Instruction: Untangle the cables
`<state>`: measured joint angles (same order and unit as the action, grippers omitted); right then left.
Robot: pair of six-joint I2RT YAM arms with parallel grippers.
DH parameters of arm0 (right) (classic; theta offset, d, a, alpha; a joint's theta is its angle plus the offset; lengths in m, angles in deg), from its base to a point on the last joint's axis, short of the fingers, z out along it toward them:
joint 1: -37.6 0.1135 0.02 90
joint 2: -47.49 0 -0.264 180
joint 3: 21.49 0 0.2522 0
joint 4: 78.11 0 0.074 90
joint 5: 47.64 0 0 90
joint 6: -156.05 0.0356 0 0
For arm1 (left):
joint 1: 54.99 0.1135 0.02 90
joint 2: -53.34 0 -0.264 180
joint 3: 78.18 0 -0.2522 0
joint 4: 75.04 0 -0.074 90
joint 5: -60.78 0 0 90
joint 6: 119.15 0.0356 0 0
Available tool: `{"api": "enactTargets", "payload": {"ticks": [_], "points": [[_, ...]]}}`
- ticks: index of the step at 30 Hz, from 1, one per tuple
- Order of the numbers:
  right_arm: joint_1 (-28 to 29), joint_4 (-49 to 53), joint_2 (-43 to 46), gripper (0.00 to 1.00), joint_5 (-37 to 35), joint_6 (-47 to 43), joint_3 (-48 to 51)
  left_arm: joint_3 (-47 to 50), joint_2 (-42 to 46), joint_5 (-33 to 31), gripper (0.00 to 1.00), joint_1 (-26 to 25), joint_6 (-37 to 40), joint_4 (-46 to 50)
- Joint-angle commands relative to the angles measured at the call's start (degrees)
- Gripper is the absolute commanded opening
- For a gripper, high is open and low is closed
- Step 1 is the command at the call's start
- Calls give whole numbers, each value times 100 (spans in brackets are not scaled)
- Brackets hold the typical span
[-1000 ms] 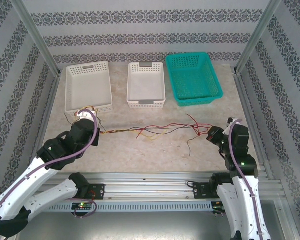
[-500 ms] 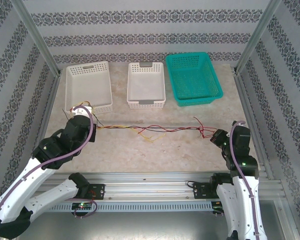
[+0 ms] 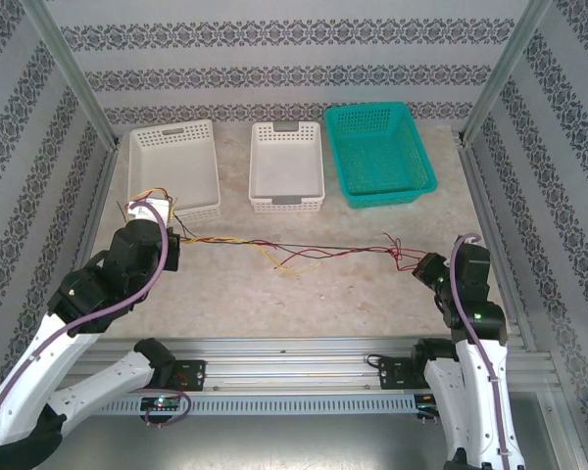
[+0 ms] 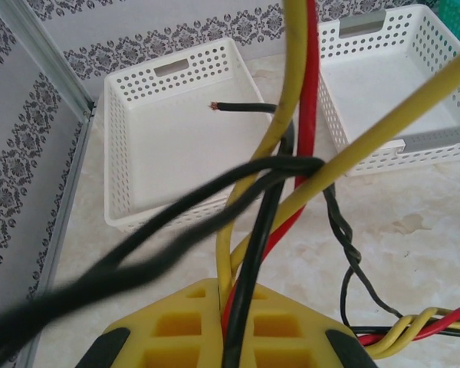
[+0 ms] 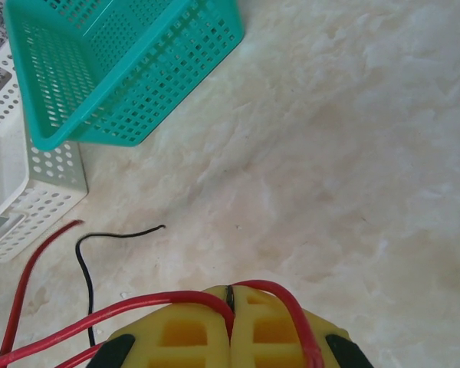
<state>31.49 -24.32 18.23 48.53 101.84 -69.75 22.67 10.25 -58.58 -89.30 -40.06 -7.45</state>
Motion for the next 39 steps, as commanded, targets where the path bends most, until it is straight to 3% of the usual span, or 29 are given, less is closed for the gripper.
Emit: {"api": "enactTargets", "payload": {"ticks": [1,3,6,11,15,19,21,25,27,31,39], "points": [[-200,-455,-284,0,95,74,73,-160,-69,-242,0,231,3,509],[-190,-940,-482,0,1001,91,148,26,-141,249,0,226,-144,392],[57,-1251,-815,0,1588,89,58,295,-269,1000,0,222,-472,173],[781,-1449,-983,0,1378,-115,-93,764,-443,2092,0,175,-1036,-440],[1242,-1745,-1105,0,1309,-79,-48,1192,-515,2593,0,62,-1401,-1013],[1851,-2179,-1261,0,1253,-128,13,1632,-791,2997,13,-132,-1666,-1634],[2114,-2387,-1317,0,1245,-160,31,1742,-1039,2972,25,-328,-1686,-1858],[2460,-2520,-1346,0,982,-245,5,1729,-1354,3009,61,-537,-1605,-2138],[2473,-2608,-1329,0,1005,-263,20,1699,-1385,3054,71,-582,-1545,-2292],[2587,-3097,-1358,0,1267,-232,129,1510,-1517,3269,80,-603,-1382,-2643],[3074,-3732,-1539,0,1455,-277,115,1084,-2434,3666,83,-1147,-1140,-3299]]}}
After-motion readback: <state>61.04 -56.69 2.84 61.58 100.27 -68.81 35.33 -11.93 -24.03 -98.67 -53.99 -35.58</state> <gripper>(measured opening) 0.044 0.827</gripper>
